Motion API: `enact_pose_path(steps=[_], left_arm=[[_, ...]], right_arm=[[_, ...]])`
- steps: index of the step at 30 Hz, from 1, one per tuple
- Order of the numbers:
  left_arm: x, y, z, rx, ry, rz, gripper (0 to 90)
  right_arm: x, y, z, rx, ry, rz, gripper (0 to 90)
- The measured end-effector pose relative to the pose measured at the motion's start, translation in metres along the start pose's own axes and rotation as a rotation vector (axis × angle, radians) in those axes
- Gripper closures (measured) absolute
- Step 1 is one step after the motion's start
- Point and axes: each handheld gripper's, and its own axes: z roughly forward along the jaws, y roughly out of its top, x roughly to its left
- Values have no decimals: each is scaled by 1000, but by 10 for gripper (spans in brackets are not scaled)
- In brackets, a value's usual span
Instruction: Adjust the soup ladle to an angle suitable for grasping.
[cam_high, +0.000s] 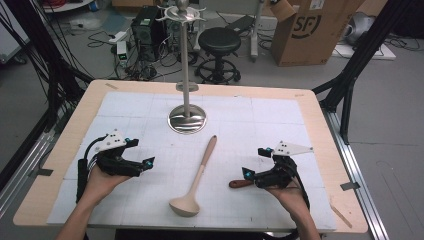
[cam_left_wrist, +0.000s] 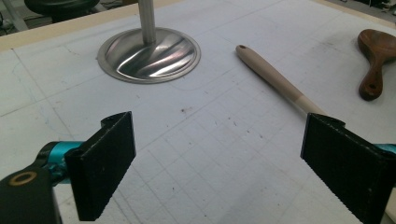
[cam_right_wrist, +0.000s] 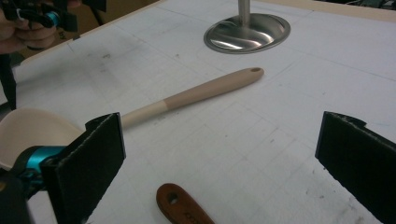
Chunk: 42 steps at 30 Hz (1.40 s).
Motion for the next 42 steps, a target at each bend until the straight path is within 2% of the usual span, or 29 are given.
enact_pose_path(steps=[3,6,10,13,17,21,26,31,34,42], left_arm=[[-1,0,0,0,-4,2,107],[-1,0,0,-2,-6,1,107],[-1,0,-1,-8,-7,-3,108],[-1,0,-1,-9,-9,2,108],[-1,0,-1,-8,-11,1,108],[0,0,-2,-17,-13,-2,108],[0,0,-2,-16,-13,-1,108],[0,0,-2,-13,-14,5,108],[0,0,-2,-16,-15,-1,108],[0,0,-1,-11,-18,5,108]], right_arm=[[-1,5,2,5,23,10,167],[1,11,9,17,28,0,184],[7,18,22,49,46,-30,269],[10,23,32,73,57,-49,356],[12,27,46,99,79,-50,466],[13,28,57,138,103,-51,571],[17,25,69,197,156,-68,732],[21,22,80,224,179,-94,861],[22,22,86,230,190,-102,891],[25,27,106,244,185,-110,891]])
